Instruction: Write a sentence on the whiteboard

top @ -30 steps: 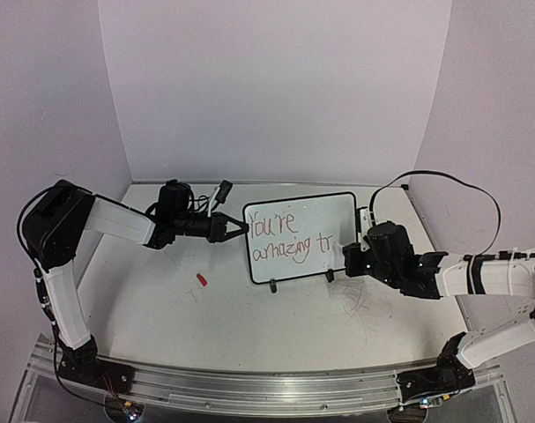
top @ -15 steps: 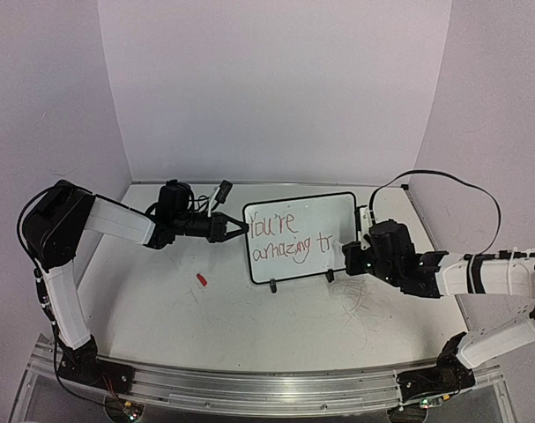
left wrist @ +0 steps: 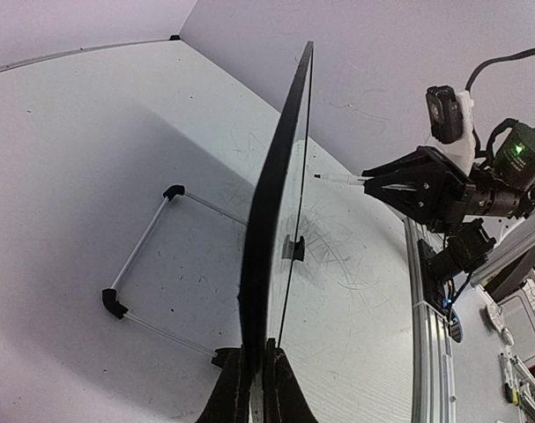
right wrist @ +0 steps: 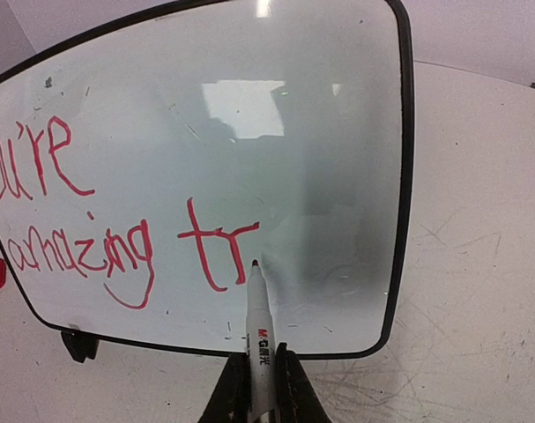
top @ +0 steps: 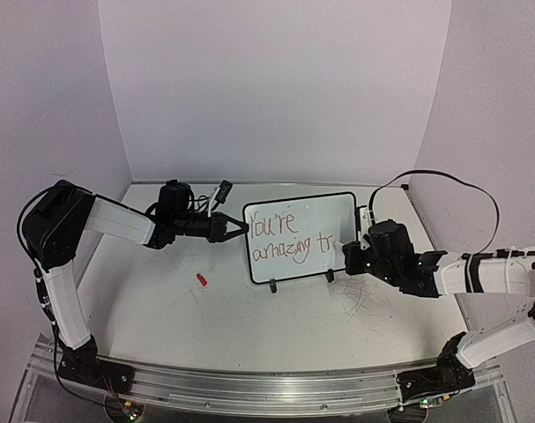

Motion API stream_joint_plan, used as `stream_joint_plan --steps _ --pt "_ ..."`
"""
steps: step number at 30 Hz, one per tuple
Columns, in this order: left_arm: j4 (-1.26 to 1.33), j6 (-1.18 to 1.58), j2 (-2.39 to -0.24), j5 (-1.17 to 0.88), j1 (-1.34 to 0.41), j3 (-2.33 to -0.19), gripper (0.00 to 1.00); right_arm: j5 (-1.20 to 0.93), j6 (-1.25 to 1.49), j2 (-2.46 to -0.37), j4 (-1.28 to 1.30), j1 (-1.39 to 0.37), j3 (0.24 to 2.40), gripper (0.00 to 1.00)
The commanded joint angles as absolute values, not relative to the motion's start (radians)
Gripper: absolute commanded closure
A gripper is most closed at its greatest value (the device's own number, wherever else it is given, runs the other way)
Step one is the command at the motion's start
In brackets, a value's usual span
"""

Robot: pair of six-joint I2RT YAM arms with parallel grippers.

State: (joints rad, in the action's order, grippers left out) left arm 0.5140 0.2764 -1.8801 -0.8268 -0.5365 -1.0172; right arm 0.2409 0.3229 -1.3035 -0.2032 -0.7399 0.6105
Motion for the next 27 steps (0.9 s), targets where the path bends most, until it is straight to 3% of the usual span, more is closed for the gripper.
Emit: stream_joint_plan --steps 1,27 --pt "0.452 0.241 -1.870 -0.832 -0.549 -1.036 1.00 0.263 0.330 -1.323 -0.250 -0.735 0.645 1.00" --pt "0.450 0.238 -1.874 -0.835 -0.549 -1.037 1.00 0.314 0.356 -1.414 -0.217 -0.735 0.697 1.00"
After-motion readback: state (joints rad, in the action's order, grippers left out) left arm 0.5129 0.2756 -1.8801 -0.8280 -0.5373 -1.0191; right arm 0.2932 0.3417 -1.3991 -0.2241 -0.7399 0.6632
